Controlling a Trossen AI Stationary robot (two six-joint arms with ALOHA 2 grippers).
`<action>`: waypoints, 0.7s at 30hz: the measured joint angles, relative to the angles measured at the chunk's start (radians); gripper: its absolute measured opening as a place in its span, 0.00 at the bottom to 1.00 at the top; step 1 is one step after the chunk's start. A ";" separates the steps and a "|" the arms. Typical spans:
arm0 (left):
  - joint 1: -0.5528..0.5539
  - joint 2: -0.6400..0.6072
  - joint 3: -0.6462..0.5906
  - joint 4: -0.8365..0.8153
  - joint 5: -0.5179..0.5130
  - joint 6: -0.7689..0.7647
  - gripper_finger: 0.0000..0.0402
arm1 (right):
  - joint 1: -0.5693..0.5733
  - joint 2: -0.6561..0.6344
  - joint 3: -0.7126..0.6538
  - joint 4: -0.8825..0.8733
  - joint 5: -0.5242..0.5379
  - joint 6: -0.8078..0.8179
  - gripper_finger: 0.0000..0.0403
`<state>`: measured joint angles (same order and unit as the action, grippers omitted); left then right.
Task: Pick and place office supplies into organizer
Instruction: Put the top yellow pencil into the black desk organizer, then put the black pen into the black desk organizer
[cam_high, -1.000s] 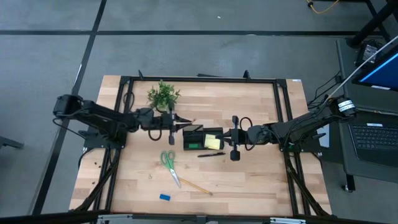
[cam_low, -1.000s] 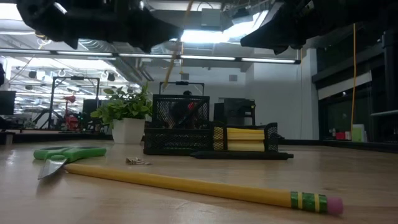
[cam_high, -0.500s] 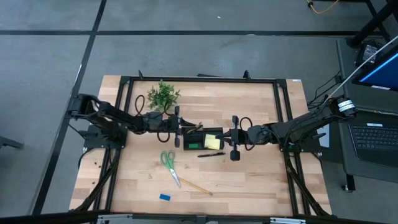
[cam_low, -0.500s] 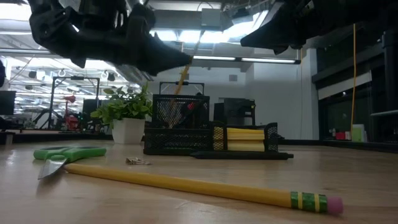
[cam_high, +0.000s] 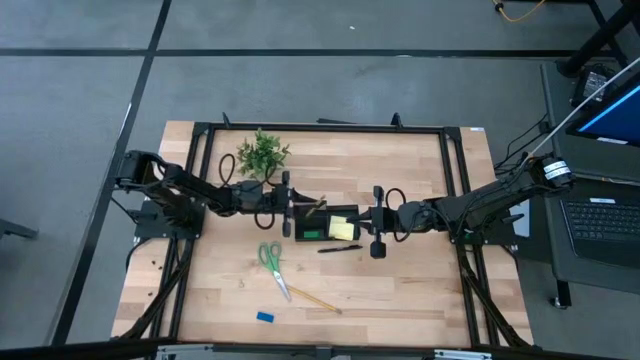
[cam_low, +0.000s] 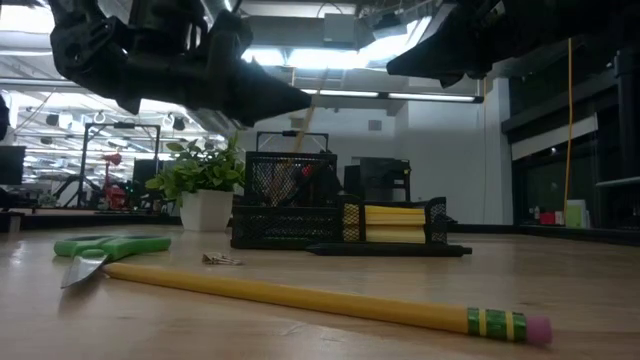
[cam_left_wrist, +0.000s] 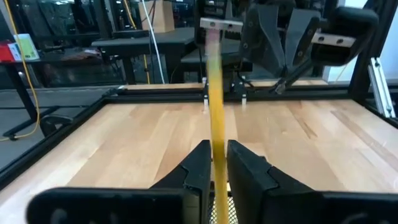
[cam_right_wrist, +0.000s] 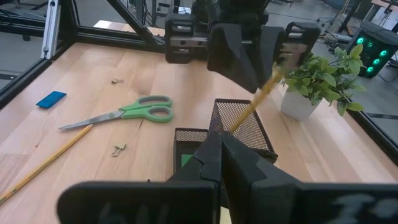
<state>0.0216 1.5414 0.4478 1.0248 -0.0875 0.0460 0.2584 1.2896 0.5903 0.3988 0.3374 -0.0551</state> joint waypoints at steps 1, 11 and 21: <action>0.000 0.000 0.000 -0.004 0.000 0.000 0.14 | 0.000 0.000 0.000 0.000 0.000 0.000 0.02; 0.000 0.000 0.000 -0.015 0.000 -0.008 0.22 | 0.000 0.000 0.000 0.000 0.000 0.000 0.02; -0.004 -0.041 0.000 -0.007 0.044 0.020 0.22 | 0.000 0.000 0.000 -0.014 -0.001 0.073 0.02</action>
<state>0.0180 1.4999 0.4477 1.0177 -0.0433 0.0661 0.2584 1.2892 0.5903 0.3850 0.3367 0.0175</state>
